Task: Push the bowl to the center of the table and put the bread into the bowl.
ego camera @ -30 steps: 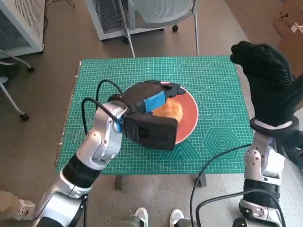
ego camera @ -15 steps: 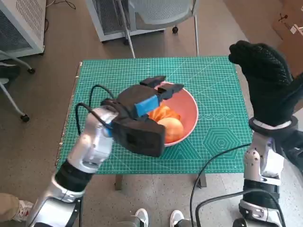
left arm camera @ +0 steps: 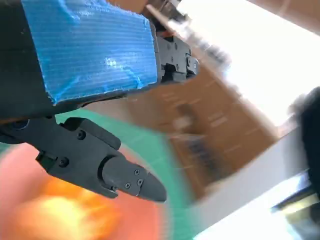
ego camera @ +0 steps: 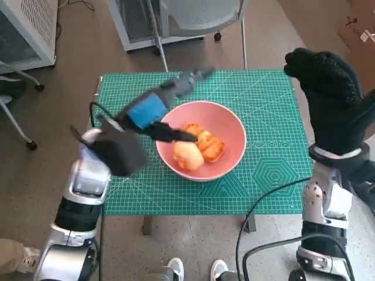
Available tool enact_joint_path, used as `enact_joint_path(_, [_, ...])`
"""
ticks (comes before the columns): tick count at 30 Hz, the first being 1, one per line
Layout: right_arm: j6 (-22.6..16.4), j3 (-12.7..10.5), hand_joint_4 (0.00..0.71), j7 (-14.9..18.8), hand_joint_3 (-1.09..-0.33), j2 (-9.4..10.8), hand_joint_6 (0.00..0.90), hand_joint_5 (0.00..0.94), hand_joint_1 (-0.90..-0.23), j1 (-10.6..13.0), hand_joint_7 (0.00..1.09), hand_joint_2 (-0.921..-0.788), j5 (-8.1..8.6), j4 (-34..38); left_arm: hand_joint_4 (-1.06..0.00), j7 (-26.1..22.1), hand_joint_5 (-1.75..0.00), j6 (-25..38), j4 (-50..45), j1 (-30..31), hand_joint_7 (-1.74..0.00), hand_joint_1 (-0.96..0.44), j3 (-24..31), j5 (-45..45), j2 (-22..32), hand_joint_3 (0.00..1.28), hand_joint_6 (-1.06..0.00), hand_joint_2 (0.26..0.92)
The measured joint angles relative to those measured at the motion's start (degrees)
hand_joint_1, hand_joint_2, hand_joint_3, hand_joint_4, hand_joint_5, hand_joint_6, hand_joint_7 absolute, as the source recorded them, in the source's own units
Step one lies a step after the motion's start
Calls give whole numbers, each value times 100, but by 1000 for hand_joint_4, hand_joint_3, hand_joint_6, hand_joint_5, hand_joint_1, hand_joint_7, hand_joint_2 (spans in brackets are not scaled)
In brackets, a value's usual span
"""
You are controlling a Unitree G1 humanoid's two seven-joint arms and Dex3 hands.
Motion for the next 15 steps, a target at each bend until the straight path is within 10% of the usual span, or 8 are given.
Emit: enact_joint_path(15, [-178,2,298,-144,-722,-126,358,3,-683,-697,4,-921,-357,788,1,471,1,-753,-528,383,-266,-680,1008,-1396,-609,358,1,921])
